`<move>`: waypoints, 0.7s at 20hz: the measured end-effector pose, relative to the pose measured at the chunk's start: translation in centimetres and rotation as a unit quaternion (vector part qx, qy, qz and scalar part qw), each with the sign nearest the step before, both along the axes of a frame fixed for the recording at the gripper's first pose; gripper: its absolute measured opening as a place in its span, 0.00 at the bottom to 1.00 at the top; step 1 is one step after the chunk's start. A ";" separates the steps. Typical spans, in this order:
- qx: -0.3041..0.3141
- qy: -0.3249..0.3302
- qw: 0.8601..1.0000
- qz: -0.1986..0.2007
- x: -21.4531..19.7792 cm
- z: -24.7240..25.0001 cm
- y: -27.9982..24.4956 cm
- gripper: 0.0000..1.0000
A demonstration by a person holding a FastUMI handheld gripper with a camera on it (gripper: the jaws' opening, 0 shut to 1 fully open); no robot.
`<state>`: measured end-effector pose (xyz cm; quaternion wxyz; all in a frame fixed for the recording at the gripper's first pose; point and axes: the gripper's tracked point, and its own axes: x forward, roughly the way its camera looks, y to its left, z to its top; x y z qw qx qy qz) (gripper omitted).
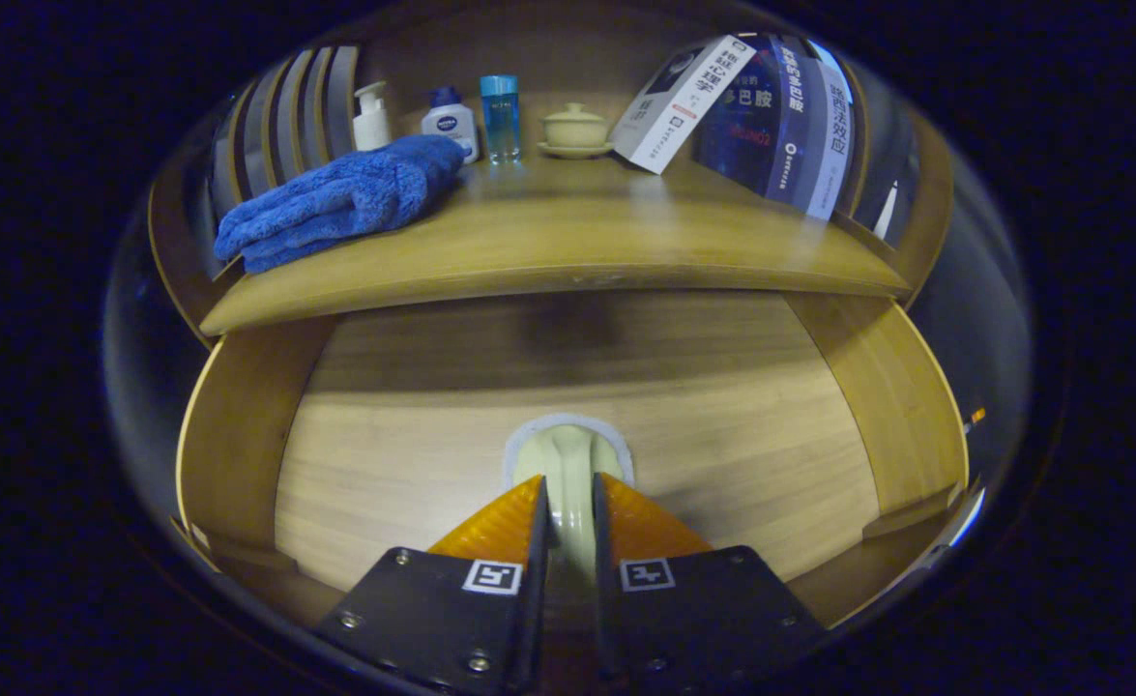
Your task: Pull open the drawer, take out the items inside it, and place them on the countertop above the cabinet.
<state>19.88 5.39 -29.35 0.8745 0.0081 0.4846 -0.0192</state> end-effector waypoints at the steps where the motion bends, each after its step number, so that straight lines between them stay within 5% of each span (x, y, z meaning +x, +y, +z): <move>1: -0.001 -0.007 1.000 0.000 0.2 0.0 -0.1 0.23; 2: 0.005 -0.011 1.000 0.006 0.1 0.2 0.2 0.23; 3: 0.006 -0.020 1.000 0.008 0.0 0.5 0.2 0.12; 14: 0.004 -0.178 0.984 -0.004 1.6 12.4 -1.4 0.12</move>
